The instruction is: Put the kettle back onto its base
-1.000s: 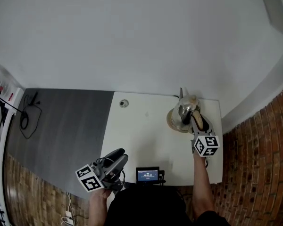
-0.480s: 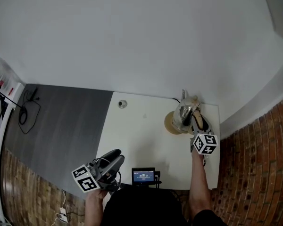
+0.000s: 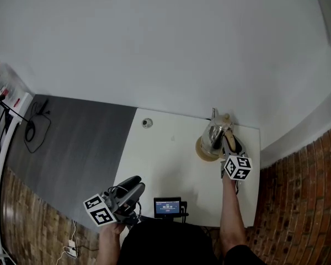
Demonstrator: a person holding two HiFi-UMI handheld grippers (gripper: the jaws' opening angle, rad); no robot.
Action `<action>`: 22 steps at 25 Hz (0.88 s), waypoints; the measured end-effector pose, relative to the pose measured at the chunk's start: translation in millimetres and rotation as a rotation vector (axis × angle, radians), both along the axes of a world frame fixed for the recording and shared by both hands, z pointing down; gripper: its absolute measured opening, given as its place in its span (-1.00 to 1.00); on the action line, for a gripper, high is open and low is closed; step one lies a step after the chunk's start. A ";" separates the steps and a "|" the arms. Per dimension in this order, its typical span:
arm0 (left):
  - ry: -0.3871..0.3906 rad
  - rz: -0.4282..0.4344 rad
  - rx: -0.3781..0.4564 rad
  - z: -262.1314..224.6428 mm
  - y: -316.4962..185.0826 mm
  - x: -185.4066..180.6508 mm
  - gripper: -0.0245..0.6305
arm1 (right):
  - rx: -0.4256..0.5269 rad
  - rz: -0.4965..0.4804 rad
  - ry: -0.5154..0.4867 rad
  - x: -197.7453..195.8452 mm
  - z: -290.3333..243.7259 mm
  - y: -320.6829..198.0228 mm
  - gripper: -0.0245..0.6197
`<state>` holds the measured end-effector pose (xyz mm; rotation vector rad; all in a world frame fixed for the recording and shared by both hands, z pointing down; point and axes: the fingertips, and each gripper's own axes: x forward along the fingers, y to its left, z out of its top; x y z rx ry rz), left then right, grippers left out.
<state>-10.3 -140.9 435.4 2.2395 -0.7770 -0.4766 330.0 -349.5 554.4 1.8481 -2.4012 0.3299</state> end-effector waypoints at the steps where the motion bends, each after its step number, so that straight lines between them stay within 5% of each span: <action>1: -0.001 -0.001 -0.001 0.2 -0.3 -0.1 -0.41 | 0.000 0.000 0.001 -0.7 0.6 -1.3 -0.44; 22: 0.005 -0.010 -0.010 2.8 -4.1 -5.5 -0.41 | 0.022 0.057 0.025 -5.1 12.3 -3.3 -0.44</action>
